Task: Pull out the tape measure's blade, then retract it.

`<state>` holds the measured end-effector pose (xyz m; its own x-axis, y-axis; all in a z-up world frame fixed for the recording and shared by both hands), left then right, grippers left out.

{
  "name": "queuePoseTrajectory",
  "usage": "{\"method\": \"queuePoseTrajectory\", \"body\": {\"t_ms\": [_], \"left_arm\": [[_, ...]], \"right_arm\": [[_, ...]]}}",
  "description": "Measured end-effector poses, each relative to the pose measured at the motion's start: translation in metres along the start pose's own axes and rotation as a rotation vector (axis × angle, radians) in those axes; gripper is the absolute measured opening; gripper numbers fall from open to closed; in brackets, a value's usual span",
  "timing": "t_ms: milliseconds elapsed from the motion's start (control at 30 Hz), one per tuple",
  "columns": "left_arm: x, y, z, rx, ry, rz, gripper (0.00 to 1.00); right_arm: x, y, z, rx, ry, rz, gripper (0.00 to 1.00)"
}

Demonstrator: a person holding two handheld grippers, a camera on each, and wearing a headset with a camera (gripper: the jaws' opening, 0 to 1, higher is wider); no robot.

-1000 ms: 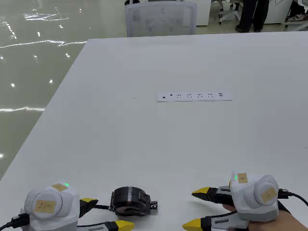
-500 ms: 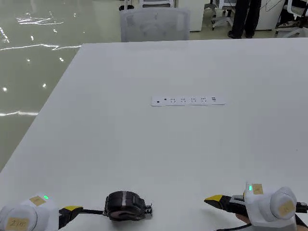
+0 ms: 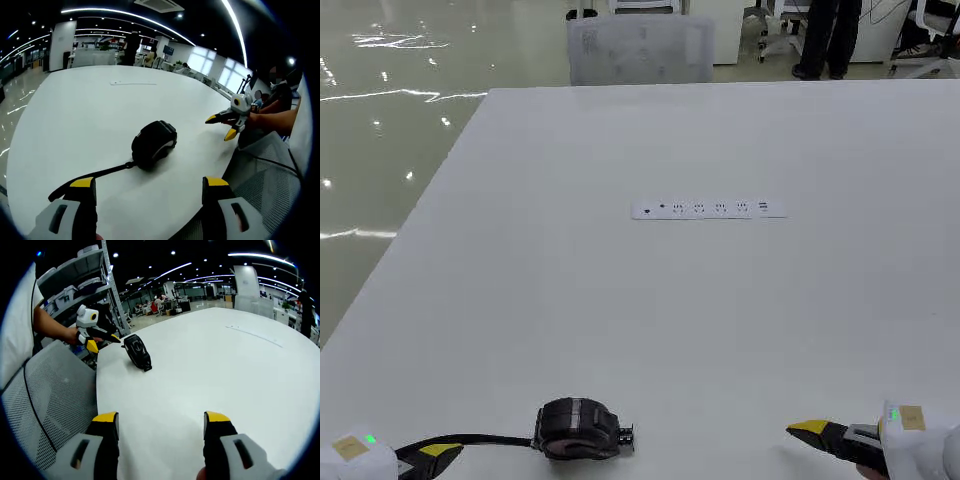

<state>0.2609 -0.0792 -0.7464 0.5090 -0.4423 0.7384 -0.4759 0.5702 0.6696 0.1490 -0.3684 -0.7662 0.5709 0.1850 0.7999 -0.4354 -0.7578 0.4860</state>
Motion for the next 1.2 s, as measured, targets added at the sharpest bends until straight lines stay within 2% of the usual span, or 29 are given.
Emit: {"method": "queuePoseTrajectory", "body": {"t_ms": [67, 167, 267, 400, 833, 900, 1200], "left_arm": [[0.001, 0.002, 0.000, -0.009, 0.006, 0.012, 0.85], [0.003, 0.005, -0.001, -0.019, -0.016, 0.038, 0.87], [0.004, 0.006, -0.003, -0.015, -0.043, 0.044, 0.87], [0.007, 0.008, -0.004, -0.016, -0.041, 0.063, 0.88], [0.008, 0.014, -0.013, -0.013, -0.068, 0.068, 0.88], [0.008, 0.014, -0.015, -0.012, -0.059, 0.066, 0.88], [0.004, 0.014, -0.014, -0.015, -0.061, 0.055, 0.88]], "right_arm": [[-0.001, 0.004, 0.000, -0.012, -0.003, 0.003, 0.69], [-0.003, 0.011, 0.000, -0.030, -0.010, 0.009, 0.70], [-0.005, 0.015, -0.001, -0.043, -0.013, 0.010, 0.71], [-0.007, 0.021, -0.002, -0.057, -0.012, 0.001, 0.73], [-0.010, 0.037, -0.005, -0.112, 0.029, -0.023, 0.76], [-0.011, 0.039, -0.005, -0.117, 0.035, -0.029, 0.76], [-0.014, 0.044, -0.004, -0.133, 0.031, -0.035, 0.78]]}}
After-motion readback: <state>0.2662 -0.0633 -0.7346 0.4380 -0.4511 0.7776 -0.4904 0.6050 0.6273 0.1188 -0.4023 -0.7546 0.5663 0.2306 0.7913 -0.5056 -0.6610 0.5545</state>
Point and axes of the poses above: the centre of the closed fingertips' face, and the gripper's own axes: y roughly backward along the fingers, z roughly to its right, x roughly out of its top, the point moved 2 cm from there along y, roughly backward along the fingers, and after that the axes turned 15 degrees about x, right-handed, at the moved point
